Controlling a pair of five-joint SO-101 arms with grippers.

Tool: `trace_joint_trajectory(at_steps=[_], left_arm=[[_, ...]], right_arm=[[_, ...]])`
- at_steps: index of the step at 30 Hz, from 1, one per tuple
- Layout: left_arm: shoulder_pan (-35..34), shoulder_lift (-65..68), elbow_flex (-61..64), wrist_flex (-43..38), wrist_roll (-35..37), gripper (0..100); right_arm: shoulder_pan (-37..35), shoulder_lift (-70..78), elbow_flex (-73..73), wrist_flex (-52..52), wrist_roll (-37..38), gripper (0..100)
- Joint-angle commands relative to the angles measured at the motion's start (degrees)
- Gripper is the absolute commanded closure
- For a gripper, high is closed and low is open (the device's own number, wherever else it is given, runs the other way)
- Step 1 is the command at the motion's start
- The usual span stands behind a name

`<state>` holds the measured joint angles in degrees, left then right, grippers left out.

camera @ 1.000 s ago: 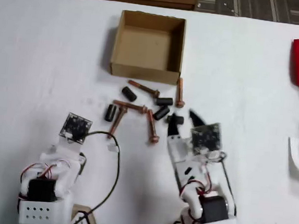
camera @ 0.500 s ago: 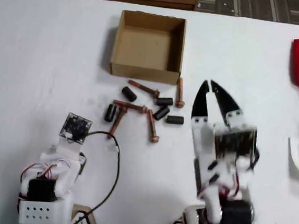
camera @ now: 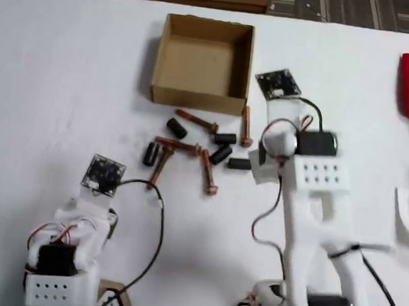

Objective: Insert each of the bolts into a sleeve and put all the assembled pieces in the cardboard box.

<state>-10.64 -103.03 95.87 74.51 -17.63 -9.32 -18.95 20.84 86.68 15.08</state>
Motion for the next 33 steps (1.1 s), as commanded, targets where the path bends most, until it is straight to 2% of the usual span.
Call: trace_joint_trajectory(at_steps=[1,3,7,10,15,20,24,33], left_arm=[[0.3,-1.6,1.2,-0.8,-0.4,87],[0.3,-1.6,1.2,-0.8,-0.4,87],[0.3,-1.6,1.2,-0.8,-0.4,87],[0.3,-1.6,1.2,-0.8,-0.4,87],[0.3,-1.6,1.2,-0.8,-0.4,87],[0.3,-1.6,1.2,-0.8,-0.4,87],[0.3,-1.6,1.2,-0.8,-0.4,87],[0.3,-1.6,1.2,-0.8,-0.4,87]], right_arm=[[-0.6,2.8,-4.9,4.2,0.4,92.3],[-1.4,2.9,-4.8,3.1,3.8,85.8],[-5.6,3.5,-4.7,-1.4,23.4,75.6],[-9.5,3.6,-4.7,-4.9,32.0,73.5],[-11.6,3.6,-0.7,-11.3,34.7,73.7],[-9.8,4.2,7.6,-19.7,38.8,73.7],[-5.8,10.8,9.8,-25.6,39.4,73.7],[-5.3,26.2,-4.7,-18.9,46.3,73.7]])
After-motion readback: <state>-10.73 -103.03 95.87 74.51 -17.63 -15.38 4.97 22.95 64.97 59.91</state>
